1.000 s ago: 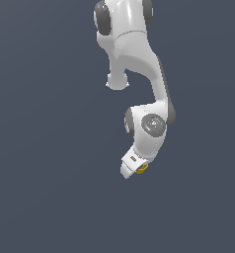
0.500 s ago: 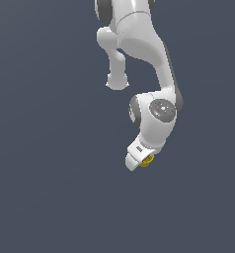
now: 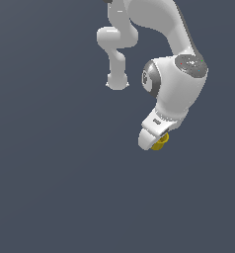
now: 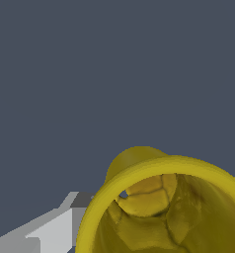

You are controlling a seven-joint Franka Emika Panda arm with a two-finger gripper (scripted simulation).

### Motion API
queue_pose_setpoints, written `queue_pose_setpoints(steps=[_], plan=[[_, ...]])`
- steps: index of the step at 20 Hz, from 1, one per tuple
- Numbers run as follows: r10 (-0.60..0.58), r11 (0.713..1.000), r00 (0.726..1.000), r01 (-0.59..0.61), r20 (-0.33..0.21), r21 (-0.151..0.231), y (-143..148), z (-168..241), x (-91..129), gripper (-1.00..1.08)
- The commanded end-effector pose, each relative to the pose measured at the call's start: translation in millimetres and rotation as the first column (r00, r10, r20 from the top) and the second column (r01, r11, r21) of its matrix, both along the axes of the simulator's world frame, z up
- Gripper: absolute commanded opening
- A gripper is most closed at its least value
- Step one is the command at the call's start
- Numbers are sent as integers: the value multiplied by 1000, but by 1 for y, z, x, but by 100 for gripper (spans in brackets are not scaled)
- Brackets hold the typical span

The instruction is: Pick up the object and move it to a goal position.

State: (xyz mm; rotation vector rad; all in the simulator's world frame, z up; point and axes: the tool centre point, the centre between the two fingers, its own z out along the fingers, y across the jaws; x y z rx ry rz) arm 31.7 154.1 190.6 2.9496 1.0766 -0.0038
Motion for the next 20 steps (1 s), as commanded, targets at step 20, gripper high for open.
queue_pose_setpoints(steps=[20], plan=[[0,1000,1000,0,2,2,80,208,-59,-100]])
